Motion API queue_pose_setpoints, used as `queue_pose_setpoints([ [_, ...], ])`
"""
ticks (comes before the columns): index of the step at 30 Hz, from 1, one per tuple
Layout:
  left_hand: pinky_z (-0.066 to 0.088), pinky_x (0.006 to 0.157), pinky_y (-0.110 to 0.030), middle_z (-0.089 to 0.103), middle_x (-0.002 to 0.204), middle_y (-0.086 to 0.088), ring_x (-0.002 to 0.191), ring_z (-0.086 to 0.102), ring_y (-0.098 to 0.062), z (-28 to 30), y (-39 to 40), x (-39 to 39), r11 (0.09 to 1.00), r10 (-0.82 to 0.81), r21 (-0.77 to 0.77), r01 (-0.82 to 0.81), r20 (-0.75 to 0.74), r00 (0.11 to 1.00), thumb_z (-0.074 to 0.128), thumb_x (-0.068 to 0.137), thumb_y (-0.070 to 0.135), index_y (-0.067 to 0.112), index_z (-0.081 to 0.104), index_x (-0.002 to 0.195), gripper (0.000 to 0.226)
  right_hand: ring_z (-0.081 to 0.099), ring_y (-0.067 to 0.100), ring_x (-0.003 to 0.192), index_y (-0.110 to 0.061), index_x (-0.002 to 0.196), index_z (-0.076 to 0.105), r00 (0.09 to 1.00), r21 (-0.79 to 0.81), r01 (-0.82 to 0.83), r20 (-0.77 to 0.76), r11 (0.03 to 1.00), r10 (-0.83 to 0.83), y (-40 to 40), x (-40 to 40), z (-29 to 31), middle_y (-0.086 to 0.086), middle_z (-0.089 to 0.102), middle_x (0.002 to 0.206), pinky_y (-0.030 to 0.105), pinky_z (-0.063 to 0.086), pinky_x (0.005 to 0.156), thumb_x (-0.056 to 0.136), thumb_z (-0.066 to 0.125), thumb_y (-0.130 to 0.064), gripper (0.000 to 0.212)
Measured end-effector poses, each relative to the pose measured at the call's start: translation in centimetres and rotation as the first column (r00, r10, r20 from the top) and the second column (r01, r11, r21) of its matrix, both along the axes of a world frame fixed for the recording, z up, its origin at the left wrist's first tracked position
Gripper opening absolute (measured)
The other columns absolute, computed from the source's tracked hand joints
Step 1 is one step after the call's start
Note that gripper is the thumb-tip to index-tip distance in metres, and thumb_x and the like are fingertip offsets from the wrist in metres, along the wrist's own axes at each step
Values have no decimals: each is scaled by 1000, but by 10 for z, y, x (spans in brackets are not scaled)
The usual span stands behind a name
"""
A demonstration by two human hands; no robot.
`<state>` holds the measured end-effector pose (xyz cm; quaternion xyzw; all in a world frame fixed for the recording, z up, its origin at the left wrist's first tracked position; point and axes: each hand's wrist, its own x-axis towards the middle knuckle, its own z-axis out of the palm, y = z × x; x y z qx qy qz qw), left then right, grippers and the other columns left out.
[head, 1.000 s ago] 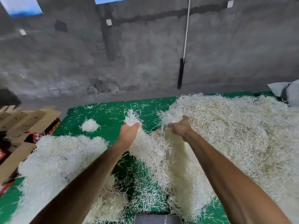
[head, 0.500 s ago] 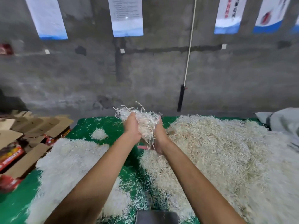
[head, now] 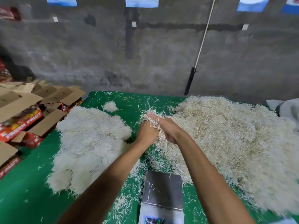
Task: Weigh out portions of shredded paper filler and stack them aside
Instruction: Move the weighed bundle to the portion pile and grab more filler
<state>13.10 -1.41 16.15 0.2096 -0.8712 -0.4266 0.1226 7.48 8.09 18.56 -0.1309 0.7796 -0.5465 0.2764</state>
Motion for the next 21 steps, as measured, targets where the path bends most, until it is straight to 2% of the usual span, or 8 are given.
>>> queue_pose_setpoints([
  [2, 43, 52, -17, 59, 87, -4, 65, 57, -12, -8, 3, 10, 999, -46, 11, 46, 71, 996, 55, 96, -1, 11, 55, 84, 16, 43, 44, 143, -6, 160, 26, 999, 1, 33, 29, 999, -33, -2, 7, -14, 25, 35, 160, 63, 41, 111, 64, 70, -89, 134],
  [5, 55, 86, -34, 59, 119, -9, 107, 62, -24, -16, 2, 24, 940, -130, 335, 69, 164, 978, 57, 99, 15, 5, 52, 126, 29, 46, 44, 139, 1, 154, 32, 976, -63, 180, 134, 982, -171, 2, 7, -48, 23, 45, 151, 62, 41, 113, 95, 68, -45, 83],
  [9, 44, 103, -66, 38, 144, -8, 135, 39, -34, -39, -6, 54, 224, -179, 968, 111, -71, 981, 71, 89, 26, 20, 44, 136, 55, 62, 30, 112, -2, 159, 28, 821, -25, 562, 137, 827, -554, 20, 14, -86, 22, 57, 135, 38, 55, 93, 103, 56, -15, 64],
  [11, 45, 96, -72, 37, 151, -12, 131, 44, -40, -65, -6, 64, 84, -67, 996, -14, 20, 998, 69, 88, 44, 26, 39, 145, 67, 57, 11, 68, -9, 163, 22, 751, -119, 659, 65, 742, -657, 26, 27, -99, 9, 62, 99, 23, 53, 62, 103, 53, -11, 67],
  [13, 41, 96, -75, 36, 156, -15, 136, 43, -45, -83, 1, 67, 80, -92, 982, -170, 177, 980, 70, 80, 68, 28, 37, 152, 89, 57, 4, 69, -14, 164, 21, 773, -216, 621, 7, 753, -635, 19, 51, -109, 0, 59, 95, 23, 52, 68, 105, 56, -25, 69],
  [16, 47, 103, -61, 66, 127, -20, 115, 66, -34, -91, 17, 68, 43, -96, 987, -156, 160, 982, 75, 68, 74, 12, 68, 128, 86, 56, 19, 126, -9, 152, 44, 895, -35, 318, -318, 947, -312, 14, 88, -138, 10, 59, 140, 40, 39, 115, 104, 48, -46, 61],
  [19, 39, 112, -43, 52, 145, -14, 125, 54, -27, -108, 22, 70, 363, 127, 877, -314, 288, 949, 77, 81, 52, 14, 43, 147, 83, 57, 34, 121, -1, 128, 62, 840, 210, 131, -542, 969, 4, 32, 110, -175, 18, 63, 129, 50, 43, 111, 96, 42, -34, 50],
  [21, 35, 110, -39, 35, 157, -14, 131, 44, -25, -120, 15, 76, 454, 286, 812, -367, 257, 923, 76, 86, 42, 15, 21, 156, 92, 47, 23, 140, -16, 135, 65, 863, 221, 77, -504, 972, 46, 53, 118, -189, 6, 57, 146, 44, 33, 121, 102, 42, -56, 57],
])
